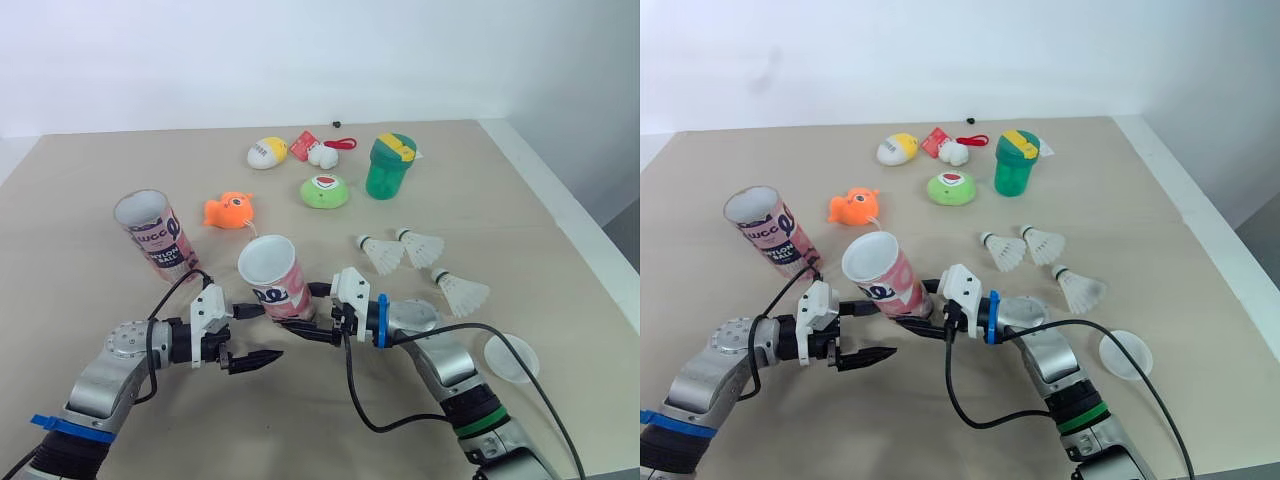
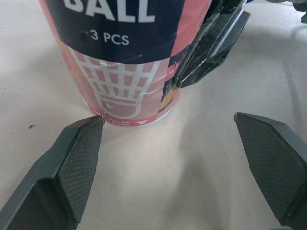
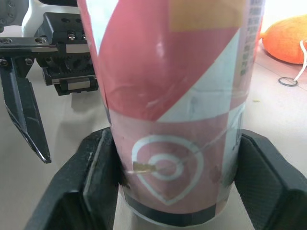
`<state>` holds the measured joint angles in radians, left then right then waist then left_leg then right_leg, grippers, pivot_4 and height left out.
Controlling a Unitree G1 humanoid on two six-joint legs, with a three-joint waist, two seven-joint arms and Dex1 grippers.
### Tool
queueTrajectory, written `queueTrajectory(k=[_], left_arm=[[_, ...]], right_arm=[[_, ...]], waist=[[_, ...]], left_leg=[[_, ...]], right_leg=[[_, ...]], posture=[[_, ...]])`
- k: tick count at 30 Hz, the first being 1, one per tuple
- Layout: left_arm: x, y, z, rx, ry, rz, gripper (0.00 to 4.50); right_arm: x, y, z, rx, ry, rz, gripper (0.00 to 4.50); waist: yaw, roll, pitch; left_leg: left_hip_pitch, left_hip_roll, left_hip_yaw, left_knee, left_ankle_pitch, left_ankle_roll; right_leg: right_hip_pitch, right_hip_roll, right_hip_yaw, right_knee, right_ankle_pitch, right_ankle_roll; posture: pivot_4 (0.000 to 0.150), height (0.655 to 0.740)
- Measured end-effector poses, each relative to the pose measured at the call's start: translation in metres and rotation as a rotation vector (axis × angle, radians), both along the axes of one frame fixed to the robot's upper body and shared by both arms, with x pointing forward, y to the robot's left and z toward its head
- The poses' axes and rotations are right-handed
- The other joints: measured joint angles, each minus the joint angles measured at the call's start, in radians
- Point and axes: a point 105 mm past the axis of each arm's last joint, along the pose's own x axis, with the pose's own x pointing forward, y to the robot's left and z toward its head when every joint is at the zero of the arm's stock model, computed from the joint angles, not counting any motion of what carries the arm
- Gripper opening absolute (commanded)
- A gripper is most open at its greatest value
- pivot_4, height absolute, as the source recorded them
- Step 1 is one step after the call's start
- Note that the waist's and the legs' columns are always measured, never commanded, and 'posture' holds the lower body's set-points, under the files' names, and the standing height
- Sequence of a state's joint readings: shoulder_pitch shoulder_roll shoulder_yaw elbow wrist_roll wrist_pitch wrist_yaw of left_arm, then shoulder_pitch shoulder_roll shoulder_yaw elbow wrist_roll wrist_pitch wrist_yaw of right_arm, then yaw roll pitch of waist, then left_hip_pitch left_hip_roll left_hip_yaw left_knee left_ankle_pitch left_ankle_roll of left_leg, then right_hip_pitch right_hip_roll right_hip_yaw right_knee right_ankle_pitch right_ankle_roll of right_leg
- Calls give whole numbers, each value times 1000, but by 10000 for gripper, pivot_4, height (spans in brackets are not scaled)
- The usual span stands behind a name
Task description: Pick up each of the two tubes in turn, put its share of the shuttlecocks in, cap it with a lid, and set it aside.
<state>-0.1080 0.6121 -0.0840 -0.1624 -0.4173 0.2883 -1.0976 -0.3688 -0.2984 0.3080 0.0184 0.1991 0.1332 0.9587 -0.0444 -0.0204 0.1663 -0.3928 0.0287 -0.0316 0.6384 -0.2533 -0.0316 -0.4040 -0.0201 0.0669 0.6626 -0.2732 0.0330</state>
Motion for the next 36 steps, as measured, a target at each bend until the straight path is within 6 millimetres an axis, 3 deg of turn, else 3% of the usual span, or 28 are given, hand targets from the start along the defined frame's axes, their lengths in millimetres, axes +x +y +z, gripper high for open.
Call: queueTrajectory(k=[3,6,9,12,15,16,17,21,26,28,31,36], left_arm=[[3,1,1,4,-5,-1,45000],[10,3,17,-27,-25,21,45000],[20,2,56,-87,-110,36,45000],[21,-23,97,-166,-218,-14,45000],[20,-42,106,-226,-221,-50,45000],[21,-57,109,-269,-205,-70,45000],[20,-63,109,-283,-201,-78,45000],[24,-98,109,-316,-195,-123,45000],[41,-134,106,-297,-248,-121,45000],[43,-148,110,-308,-264,-145,45000],[45,-160,107,-316,-262,-160,45000],[46,-167,97,-314,-220,-167,45000]], right_arm=[[0,-1,-1,-2,4,-3,30839],[-1,-12,6,12,20,-37,30839],[3,-34,36,87,3,-134,30839],[7,-70,82,218,-36,-304,30839],[11,-96,93,273,-27,-431,30839],[15,-119,94,309,-12,-545,30839],[17,-128,95,318,-10,-587,30839],[25,-201,99,372,-55,-910,30839],[17,-303,82,411,-109,-1376,30839],[11,-333,69,430,-85,-1507,30839],[5,-358,46,415,-39,-1637,30839],[1,-367,11,368,37,-1706,30839]], waist=[[0,0,0],[1,-2,4],[7,-3,7],[13,-4,7],[18,-4,7],[21,-4,7],[22,-4,7],[24,-3,7],[23,-3,7],[22,-2,6],[16,1,5],[13,7,5]], left_leg=[[0,0,0,1,1,-2],[-1,0,-2,2,2,-3],[-4,-1,-4,4,2,-4],[-4,-2,-4,6,2,-4],[-4,-3,-4,6,2,-4],[-5,-3,-4,7,2,-4],[-5,-3,-4,8,2,-4],[-7,-4,-3,12,2,-4],[-7,-6,1,14,4,-2],[-6,-7,3,15,4,-1],[-4,-7,6,15,4,-1],[-4,-7,7,14,5,1]], right_leg=[[0,0,0,2,0,0],[0,0,-1,3,0,0],[-1,-1,-4,3,1,1],[0,-3,-4,3,1,2],[0,-3,-3,3,1,2],[0,-3,-3,3,2,2],[0,-3,-3,3,2,3],[0,-3,-2,4,3,5],[0,-3,3,3,7,8],[0,-3,5,3,8,10],[0,-3,9,3,8,10],[0,-2,10,3,9,12]], posture=[[1500,7400],[1500,7400],[1500,7400],[1500,7400],[1500,7400],[1500,7400],[1500,7400],[1500,7400],[1500,7400],[1500,7400],[1500,7400],[1500,7400]])
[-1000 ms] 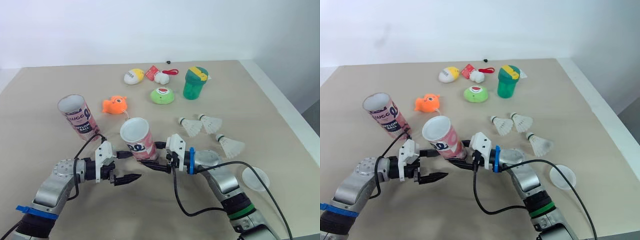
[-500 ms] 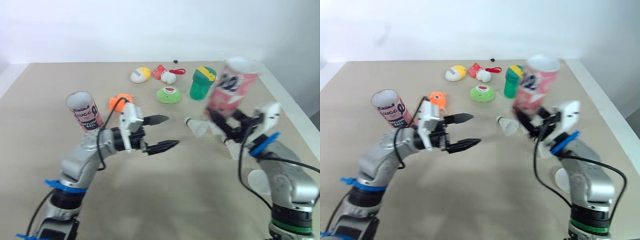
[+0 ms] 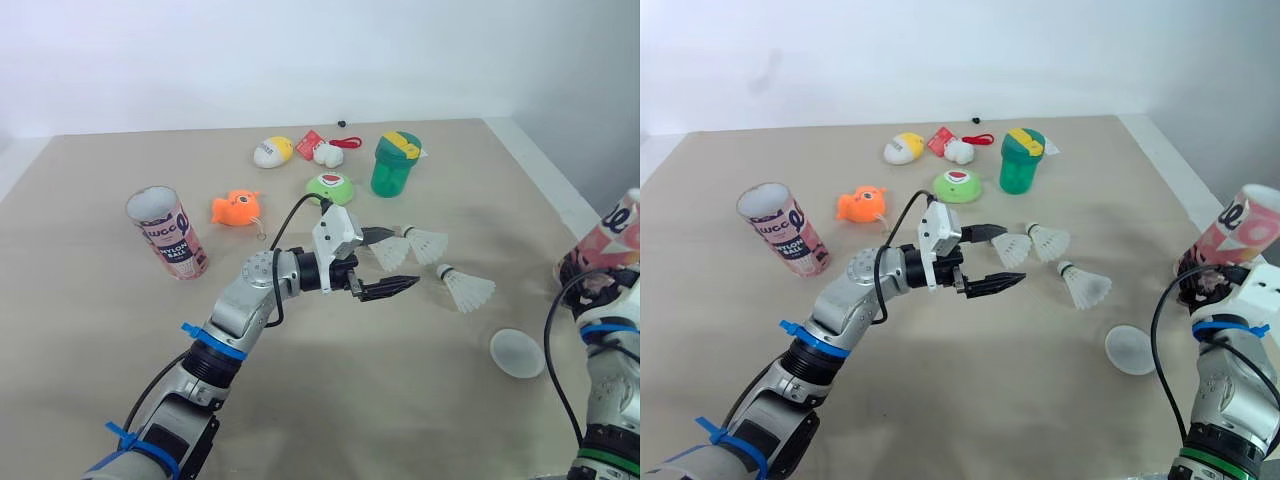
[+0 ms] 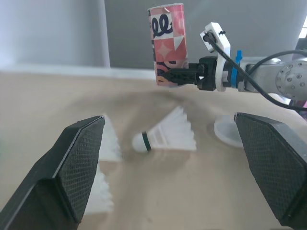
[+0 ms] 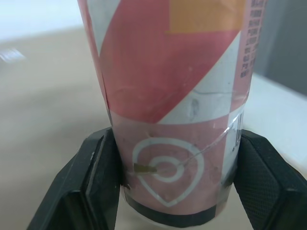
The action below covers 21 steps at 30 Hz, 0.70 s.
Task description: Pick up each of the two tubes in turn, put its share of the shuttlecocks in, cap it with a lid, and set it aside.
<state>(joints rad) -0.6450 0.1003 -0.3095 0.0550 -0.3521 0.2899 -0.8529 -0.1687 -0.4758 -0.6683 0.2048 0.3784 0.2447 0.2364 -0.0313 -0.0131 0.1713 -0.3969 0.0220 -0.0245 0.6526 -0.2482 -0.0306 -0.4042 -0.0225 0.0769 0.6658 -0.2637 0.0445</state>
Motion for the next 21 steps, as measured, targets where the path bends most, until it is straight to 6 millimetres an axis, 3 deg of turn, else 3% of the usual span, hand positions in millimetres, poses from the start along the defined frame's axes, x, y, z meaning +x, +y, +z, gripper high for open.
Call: queueTrajectory(k=[5,6,8,21], left_arm=[[-2,0,-6,5,18,-8,45000],[-2,1,-9,7,24,-6,45000],[-2,3,-11,14,28,-4,45000],[-1,11,-20,45,31,-5,45000]], right_arm=[[0,4,-5,1,-14,-2,30839],[-1,5,-7,-2,-11,-2,39328],[-2,9,-17,8,26,11,43594],[-26,16,-22,5,27,14,43594]], waist=[[-2,0,0],[-2,0,0],[-2,0,0],[0,0,0]], left_leg=[[1,0,3,1,0,0],[1,0,3,1,0,0],[1,-1,3,2,0,0],[2,-1,4,2,0,0]], right_leg=[[1,0,3,0,2,3],[1,0,3,0,2,3],[1,0,3,0,2,3],[2,-1,6,-1,2,5]], posture=[[1500,7400],[1500,7400],[1500,7400],[1500,7400]])
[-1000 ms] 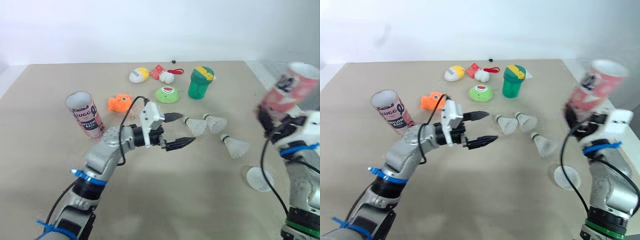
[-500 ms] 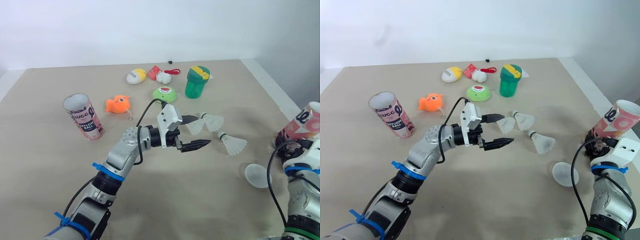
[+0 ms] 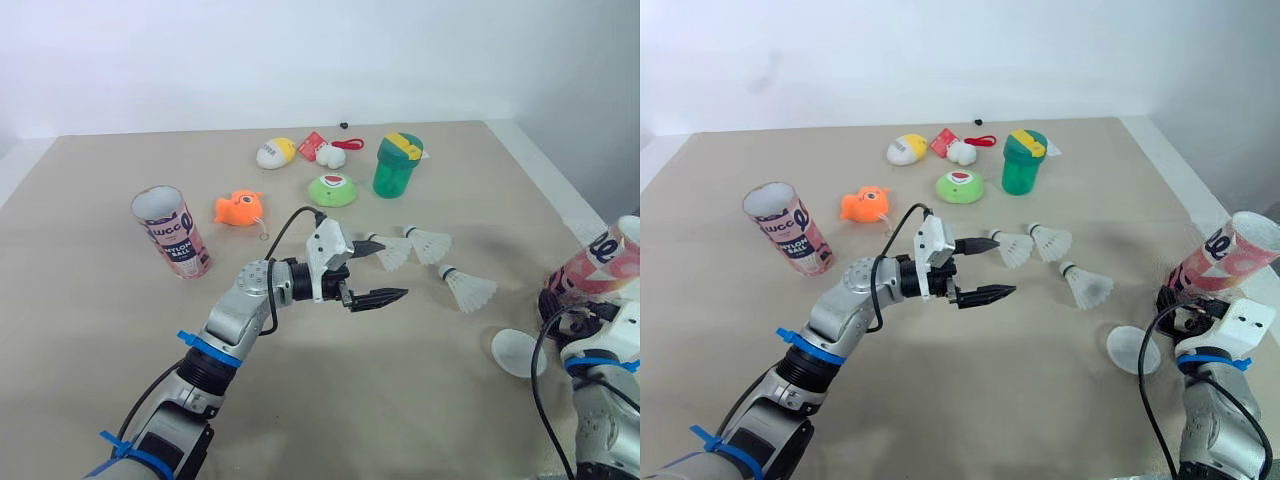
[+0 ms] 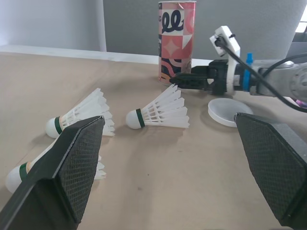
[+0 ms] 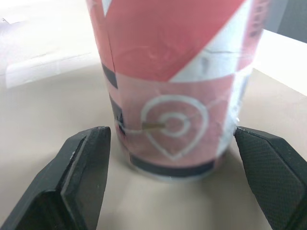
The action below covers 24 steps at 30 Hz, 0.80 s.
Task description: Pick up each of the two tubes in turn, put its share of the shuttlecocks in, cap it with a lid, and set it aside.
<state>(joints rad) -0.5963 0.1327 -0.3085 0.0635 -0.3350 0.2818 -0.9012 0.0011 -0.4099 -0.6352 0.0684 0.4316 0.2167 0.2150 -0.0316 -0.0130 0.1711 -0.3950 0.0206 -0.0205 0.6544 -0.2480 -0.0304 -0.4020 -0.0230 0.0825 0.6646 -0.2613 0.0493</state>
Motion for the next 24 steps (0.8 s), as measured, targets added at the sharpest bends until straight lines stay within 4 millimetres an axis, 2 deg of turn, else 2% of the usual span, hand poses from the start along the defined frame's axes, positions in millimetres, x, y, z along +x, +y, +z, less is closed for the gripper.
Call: queueTrajectory(k=[5,8,11,12,14,16,19,24], left_arm=[[5,9,-3,2,10,31,45000],[9,23,-10,10,26,76,45000],[13,52,-26,16,74,183,45000],[13,65,-29,-3,91,226,45000],[12,90,-31,-13,96,312,45000],[12,116,-32,-10,93,411,45000],[7,150,-38,-20,102,565,45000],[-18,188,-62,-37,148,804,45000]], right_arm=[[-15,4,8,-28,-17,18,43594],[-24,21,23,-13,-78,107,43594],[-22,57,54,-14,-166,281,43594],[-17,75,68,-38,-189,368,43594],[-7,115,93,-97,-224,553,43594],[-4,166,112,-150,-250,789,43594],[-9,221,112,-212,-211,1080,43594],[-4,267,102,-295,-170,1331,43594]], waist=[[0,0,0],[-3,2,-1],[-20,2,-1],[-23,2,-1],[-26,1,0],[-21,-1,0],[-8,-2,1],[-12,-7,3]], left_leg=[[0,0,0,0,0,0],[0,1,0,0,0,0],[2,3,0,-1,0,0],[3,4,0,-1,0,0],[3,5,0,0,1,1],[3,6,0,0,3,2],[2,7,-3,0,4,2],[1,7,0,0,4,1]], right_leg=[[0,0,0,0,-1,2],[0,1,0,0,-1,2],[0,3,3,0,-1,3],[0,3,3,0,-1,4],[0,5,3,0,1,4],[0,7,1,0,3,2],[0,7,-1,0,3,1],[-1,5,2,-1,3,2]], posture=[[1500,7400],[1500,7400],[1500,7400],[1500,7400],[1500,7400],[1500,7400],[1500,7400],[1500,7400]])
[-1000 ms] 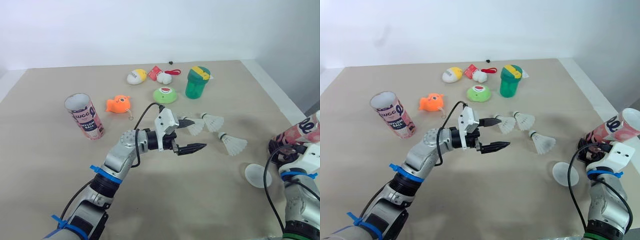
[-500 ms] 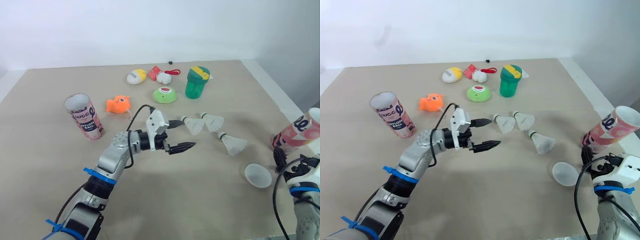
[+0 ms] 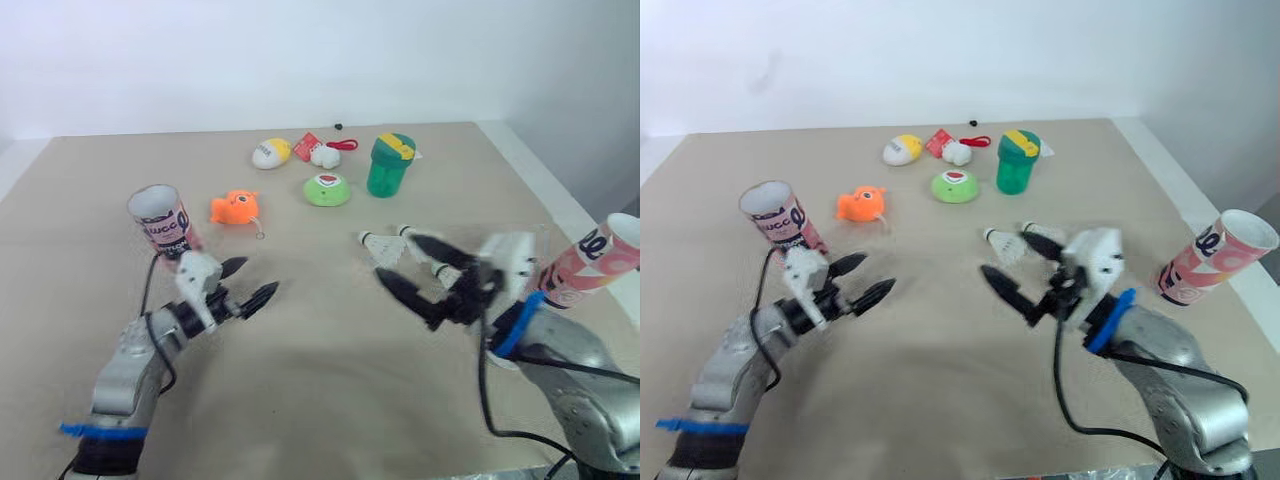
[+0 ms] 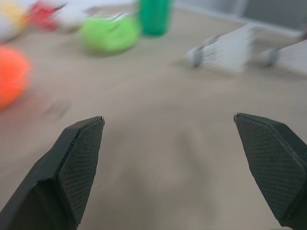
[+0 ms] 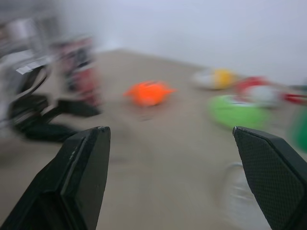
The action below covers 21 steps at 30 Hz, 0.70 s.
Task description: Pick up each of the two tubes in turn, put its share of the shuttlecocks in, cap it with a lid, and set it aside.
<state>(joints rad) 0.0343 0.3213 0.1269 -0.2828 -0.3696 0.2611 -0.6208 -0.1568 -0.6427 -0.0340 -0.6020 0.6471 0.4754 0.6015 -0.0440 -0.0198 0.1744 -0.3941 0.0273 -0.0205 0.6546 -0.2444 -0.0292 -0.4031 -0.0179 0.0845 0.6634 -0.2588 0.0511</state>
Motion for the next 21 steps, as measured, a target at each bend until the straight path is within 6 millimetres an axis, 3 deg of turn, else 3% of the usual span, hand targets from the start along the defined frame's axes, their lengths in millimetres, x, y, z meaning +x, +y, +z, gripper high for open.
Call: queueTrajectory(k=[5,7,10,14,21], left_arm=[[-10,28,-11,36,-14,227,45000],[-5,51,-6,6,-49,418,45000],[1,72,-4,-12,-58,556,45000],[19,78,-14,-26,-22,585,45000],[51,79,-9,-10,-47,515,45000]], right_arm=[[11,23,-11,-25,13,97,43594],[14,37,-11,-1,12,148,43594],[15,51,-11,5,10,201,43594],[18,62,-12,11,11,239,43594],[21,66,-12,24,13,240,43594]], waist=[[16,-6,3],[18,-7,3],[19,-8,3],[20,-8,3],[21,-7,3]], left_leg=[[-2,0,-2,0,0,0],[-2,0,-2,1,0,0],[-2,0,-2,1,0,0],[-2,0,-2,1,1,-1],[-2,0,-4,1,2,0]], right_leg=[[-1,0,-3,0,0,0],[-1,0,-3,0,1,-1],[-1,1,-3,0,2,-1],[-1,1,-4,0,3,-2],[0,1,-6,1,6,-8]], posture=[[1500,7400],[1500,7400],[1500,7400],[1500,7400],[1500,7400]])
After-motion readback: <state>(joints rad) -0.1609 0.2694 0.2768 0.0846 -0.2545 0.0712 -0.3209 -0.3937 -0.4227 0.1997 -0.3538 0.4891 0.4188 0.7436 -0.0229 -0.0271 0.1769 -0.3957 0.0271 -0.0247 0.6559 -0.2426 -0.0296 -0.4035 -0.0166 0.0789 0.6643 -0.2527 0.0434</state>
